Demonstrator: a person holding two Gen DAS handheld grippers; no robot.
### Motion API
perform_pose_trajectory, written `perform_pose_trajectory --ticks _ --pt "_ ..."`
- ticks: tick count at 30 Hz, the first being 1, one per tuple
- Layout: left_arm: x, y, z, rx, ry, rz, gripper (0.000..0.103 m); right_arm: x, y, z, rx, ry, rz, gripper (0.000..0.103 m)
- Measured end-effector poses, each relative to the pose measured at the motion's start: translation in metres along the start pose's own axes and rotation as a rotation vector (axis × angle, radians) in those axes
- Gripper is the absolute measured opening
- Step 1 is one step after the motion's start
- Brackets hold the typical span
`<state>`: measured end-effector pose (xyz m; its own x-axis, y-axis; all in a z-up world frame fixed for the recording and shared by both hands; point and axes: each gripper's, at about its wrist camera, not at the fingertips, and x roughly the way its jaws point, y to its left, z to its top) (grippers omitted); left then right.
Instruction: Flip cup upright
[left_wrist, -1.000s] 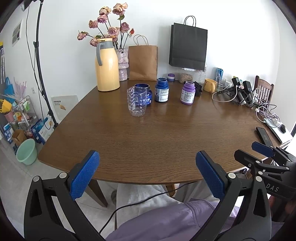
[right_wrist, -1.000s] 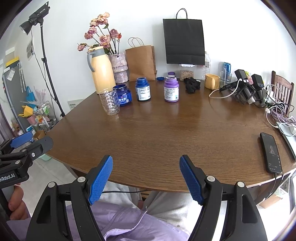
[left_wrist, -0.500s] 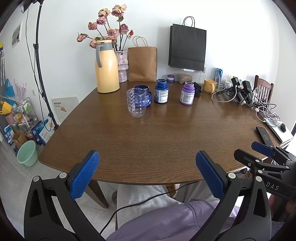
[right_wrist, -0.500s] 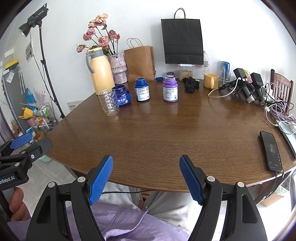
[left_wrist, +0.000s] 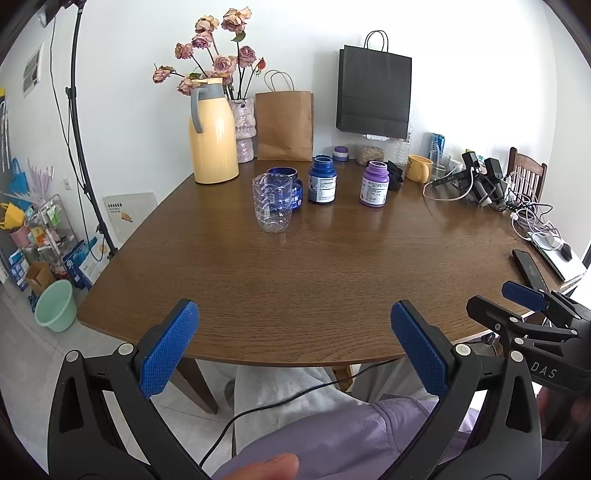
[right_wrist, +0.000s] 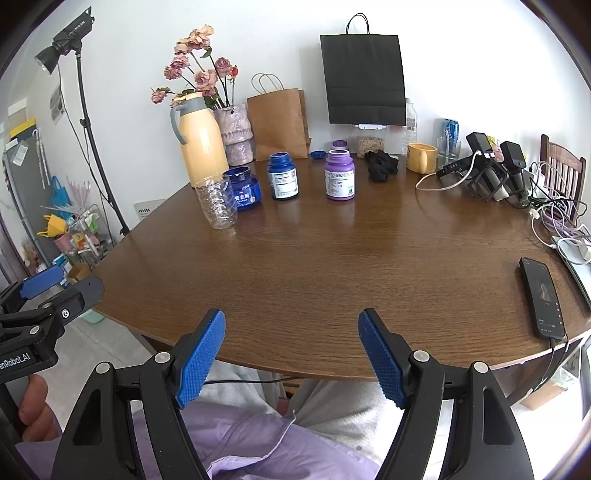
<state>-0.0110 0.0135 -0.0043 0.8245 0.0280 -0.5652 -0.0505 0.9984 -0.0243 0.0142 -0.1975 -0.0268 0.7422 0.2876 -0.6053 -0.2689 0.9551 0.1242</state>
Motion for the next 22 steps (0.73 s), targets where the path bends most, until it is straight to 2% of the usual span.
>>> perform_pose_trajectory --ticks 22 --pt "0.0022 0.0062 -0.0051 0.002 0.016 -0.003 0.103 0.0035 -0.0022 -0.0042 0.012 0.01 0.002 0.078"
